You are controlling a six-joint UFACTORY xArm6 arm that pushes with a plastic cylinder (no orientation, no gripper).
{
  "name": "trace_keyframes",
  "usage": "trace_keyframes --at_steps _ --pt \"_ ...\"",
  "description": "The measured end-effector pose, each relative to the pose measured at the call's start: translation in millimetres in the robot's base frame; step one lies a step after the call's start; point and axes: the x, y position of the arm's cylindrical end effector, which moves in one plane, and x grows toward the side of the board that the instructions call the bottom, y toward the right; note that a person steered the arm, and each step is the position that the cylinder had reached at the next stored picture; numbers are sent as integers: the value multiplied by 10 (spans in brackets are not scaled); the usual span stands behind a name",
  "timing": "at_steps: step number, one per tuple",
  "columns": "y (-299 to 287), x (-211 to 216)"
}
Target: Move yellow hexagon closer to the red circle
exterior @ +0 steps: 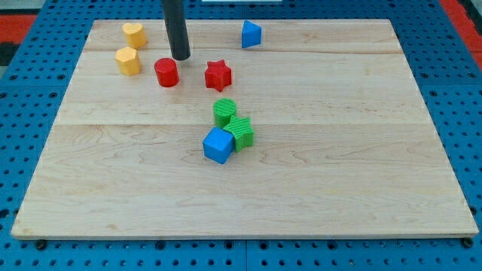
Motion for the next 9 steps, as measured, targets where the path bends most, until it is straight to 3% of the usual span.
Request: trace_keyframes --at_steps 2,5,7,9 --pt "-24 -136" --pt "-838 -234" --pt "-1572 -48" --pt "-1234 418"
